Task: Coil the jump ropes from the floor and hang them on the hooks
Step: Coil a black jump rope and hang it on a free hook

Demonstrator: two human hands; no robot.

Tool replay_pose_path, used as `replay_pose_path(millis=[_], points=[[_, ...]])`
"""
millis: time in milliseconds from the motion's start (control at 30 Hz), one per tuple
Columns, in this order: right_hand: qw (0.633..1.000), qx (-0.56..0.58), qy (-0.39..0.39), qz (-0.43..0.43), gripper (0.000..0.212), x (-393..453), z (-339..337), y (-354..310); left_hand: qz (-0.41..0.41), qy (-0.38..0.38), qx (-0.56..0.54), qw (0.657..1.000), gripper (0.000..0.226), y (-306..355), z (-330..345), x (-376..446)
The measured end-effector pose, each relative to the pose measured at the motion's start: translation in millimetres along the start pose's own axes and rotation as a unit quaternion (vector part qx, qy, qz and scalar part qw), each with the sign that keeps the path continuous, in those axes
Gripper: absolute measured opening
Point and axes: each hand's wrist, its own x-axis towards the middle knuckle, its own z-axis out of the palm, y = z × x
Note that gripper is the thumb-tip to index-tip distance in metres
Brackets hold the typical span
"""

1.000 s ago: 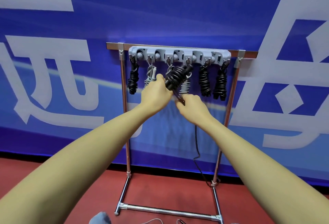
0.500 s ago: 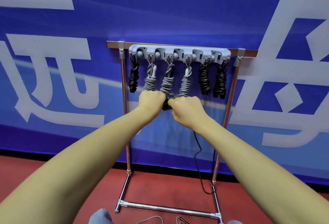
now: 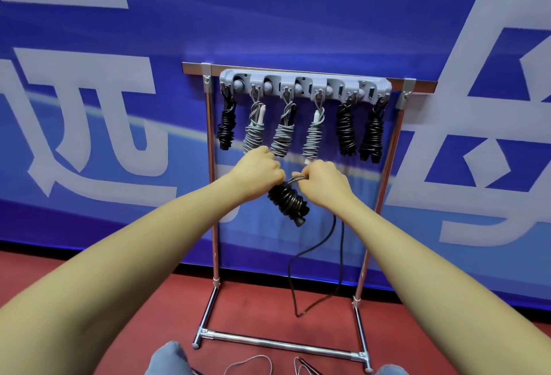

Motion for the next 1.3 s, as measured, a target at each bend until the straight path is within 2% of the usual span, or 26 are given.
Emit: replay_pose_path(millis=[100,200,267,333,400,433,500,600,667,800,933,1033,1100,1200,1300], points=[[1.0,-0.025,0.004,0.009,0.047,2.1,-0.3,5.0,0.046,0.02,-0.01,0.999,0.039,4.2,-1.0,-4.9],[0.999,-0.029,0.013,0.014,0.051,3.8,-0.4,4.9,0.052,0.095,-0.068,0.992,0.035,4.0,3.3,-8.5],[0.999,-0.023,0.013,0.021,0.05,3.7,-0.6,5.6,0.029,0.156,-0.151,0.976,0.025,5.1,1.9,-8.7],[0.999,0.016,0.029,0.025,0.04,5.0,-1.0,8.7,-0.058,0.191,-0.297,0.934,0.012,9.0,-3.3,-7.5],[0.997,0.055,0.057,0.027,0.026,7.2,-1.3,12.3,-0.193,0.164,-0.451,0.856,0.029,13.6,-17.4,-4.5],[0.996,0.055,0.063,0.034,0.028,7.2,-2.8,12.1,-0.251,0.153,-0.506,0.811,0.04,15.1,-23.9,-1.3],[0.997,0.033,0.056,0.051,0.038,6.8,-5.0,10.5,-0.327,0.155,-0.536,0.763,0.043,16.6,-29.9,8.8],[0.998,0.026,0.064,0.011,0.032,2.0,-3.1,8.6,-0.407,0.146,-0.519,0.737,0.035,15.6,-27.7,23.4],[0.999,0.011,0.046,-0.017,0.024,-2.4,-2.1,5.8,-0.442,0.117,-0.48,0.748,0.032,13.5,-20.1,27.4],[0.995,-0.051,0.002,-0.082,0.026,-3.5,-6.1,0.4,-0.466,0.046,-0.377,0.799,0.035,13.3,-4.6,26.2],[0.978,-0.13,-0.02,-0.164,0.015,-8.3,-14.9,-10.6,-0.446,-0.061,-0.249,0.857,0.039,9.8,2.7,17.9],[0.946,-0.234,0.017,-0.224,0.012,-12.7,-21.5,-25.7,-0.397,-0.123,-0.147,0.898,0.029,8.0,3.8,9.5],[0.937,-0.259,0.052,-0.228,0.022,-12.1,-22.3,-30.2,-0.35,-0.136,-0.106,0.921,0.02,6.5,5.8,6.1],[0.947,-0.242,0.08,-0.195,0.023,-10.2,-19.0,-28.1,-0.298,-0.14,-0.058,0.943,0.017,4.7,4.1,2.3],[0.969,-0.182,0.049,-0.159,0.026,-7.9,-15.1,-24.4,-0.258,-0.139,-0.06,0.954,0.012,2.9,6.2,-0.3]])
